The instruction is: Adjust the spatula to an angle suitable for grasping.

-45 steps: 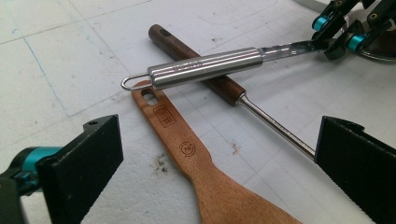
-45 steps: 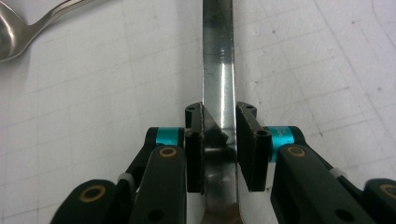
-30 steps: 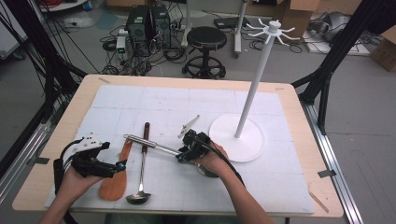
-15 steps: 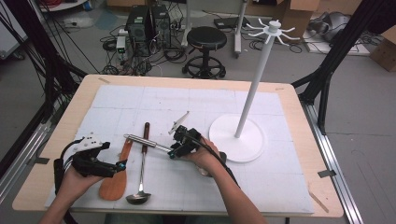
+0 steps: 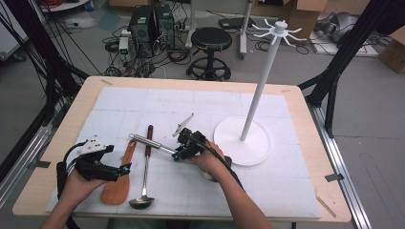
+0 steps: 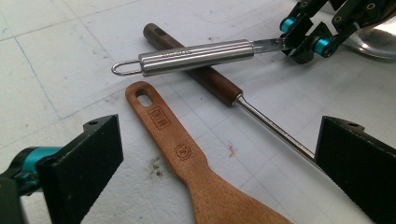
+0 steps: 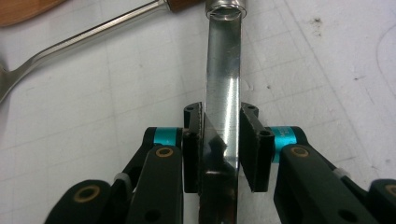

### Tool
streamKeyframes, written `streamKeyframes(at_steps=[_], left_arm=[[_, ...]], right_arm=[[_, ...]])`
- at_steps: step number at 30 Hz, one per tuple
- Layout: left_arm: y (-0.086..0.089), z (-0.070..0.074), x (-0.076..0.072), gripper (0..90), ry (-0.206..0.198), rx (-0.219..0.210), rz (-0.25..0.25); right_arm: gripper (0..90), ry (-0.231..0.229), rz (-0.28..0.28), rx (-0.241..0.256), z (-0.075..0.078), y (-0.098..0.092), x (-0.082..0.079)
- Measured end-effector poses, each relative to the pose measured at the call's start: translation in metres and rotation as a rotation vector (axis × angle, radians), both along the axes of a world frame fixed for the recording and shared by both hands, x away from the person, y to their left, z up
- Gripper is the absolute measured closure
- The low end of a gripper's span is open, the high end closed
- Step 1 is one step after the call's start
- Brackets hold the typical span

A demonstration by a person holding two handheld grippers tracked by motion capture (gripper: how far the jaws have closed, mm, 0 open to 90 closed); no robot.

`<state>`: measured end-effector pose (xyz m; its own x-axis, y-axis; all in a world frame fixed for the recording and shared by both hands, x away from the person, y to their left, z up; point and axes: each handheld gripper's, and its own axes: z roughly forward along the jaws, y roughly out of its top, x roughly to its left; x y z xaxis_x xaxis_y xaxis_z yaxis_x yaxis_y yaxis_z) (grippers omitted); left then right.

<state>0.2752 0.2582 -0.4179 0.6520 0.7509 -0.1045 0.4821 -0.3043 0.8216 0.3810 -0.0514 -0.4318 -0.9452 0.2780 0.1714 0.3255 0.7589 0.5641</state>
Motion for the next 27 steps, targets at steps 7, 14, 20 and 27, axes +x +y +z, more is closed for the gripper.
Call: streamKeyframes(at_steps=[7, 14, 20, 27], left_arm=[[0.0, 0.0, 0.0, 1.8, 0.004, -0.007, -0.001], [-0.001, 0.003, 0.0, 1.8, 0.001, -0.009, -0.004], [-0.008, 0.008, 0.0, 2.9, -0.007, -0.014, -0.023], [-0.022, 0.018, 0.001, 5.9, -0.012, -0.043, -0.055]], right_arm=[[74.5, 0.013, 0.014, 0.007, 0.001, 0.001, -0.003], [74.8, -0.004, 0.01, 0.037, 0.011, -0.004, -0.007], [75.0, -0.017, 0.002, 0.083, 0.02, -0.012, -0.011], [75.4, -0.029, -0.013, 0.147, 0.028, -0.024, -0.017]])
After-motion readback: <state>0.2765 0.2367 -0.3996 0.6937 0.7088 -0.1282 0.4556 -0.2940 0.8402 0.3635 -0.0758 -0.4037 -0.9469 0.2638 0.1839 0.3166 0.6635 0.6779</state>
